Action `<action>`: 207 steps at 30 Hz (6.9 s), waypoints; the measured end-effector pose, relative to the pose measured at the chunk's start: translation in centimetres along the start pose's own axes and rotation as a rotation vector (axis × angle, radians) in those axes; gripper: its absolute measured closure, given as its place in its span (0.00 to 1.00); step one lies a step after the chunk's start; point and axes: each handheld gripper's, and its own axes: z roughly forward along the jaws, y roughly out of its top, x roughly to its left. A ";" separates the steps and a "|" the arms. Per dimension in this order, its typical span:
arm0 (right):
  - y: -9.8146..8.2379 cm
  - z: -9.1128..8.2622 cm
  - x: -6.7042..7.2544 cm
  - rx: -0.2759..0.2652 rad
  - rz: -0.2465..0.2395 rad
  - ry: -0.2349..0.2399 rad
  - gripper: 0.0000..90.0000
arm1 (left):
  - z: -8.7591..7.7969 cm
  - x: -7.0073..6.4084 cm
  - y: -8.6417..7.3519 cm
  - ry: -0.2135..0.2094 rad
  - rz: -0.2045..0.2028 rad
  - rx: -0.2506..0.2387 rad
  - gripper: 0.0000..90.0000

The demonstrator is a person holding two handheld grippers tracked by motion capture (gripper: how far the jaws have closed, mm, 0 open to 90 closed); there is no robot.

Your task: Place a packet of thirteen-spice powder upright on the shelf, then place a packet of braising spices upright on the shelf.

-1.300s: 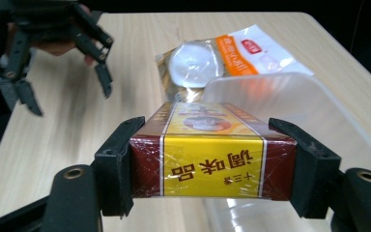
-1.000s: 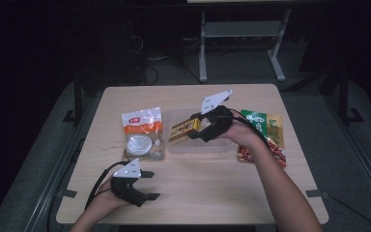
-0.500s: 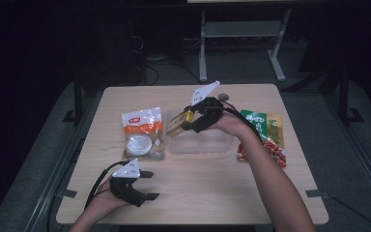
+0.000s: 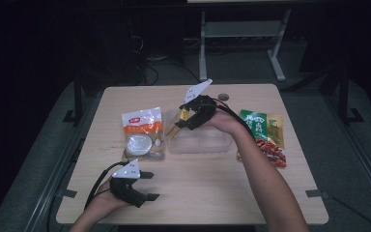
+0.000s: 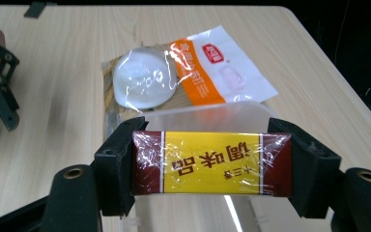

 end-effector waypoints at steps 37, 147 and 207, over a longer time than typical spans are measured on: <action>1.7 4.4 -0.8 -0.020 0.013 0.038 0.35 | 0.4 0.2 0.2 -0.038 -0.039 0.008 0.22; -22.8 -13.4 4.7 0.116 0.504 -0.416 0.94 | 1.2 -0.1 0.2 0.071 -0.018 0.044 0.16; -24.2 -12.3 0.8 0.362 0.482 -0.491 1.00 | 1.9 -0.5 0.0 0.042 -0.017 0.087 0.16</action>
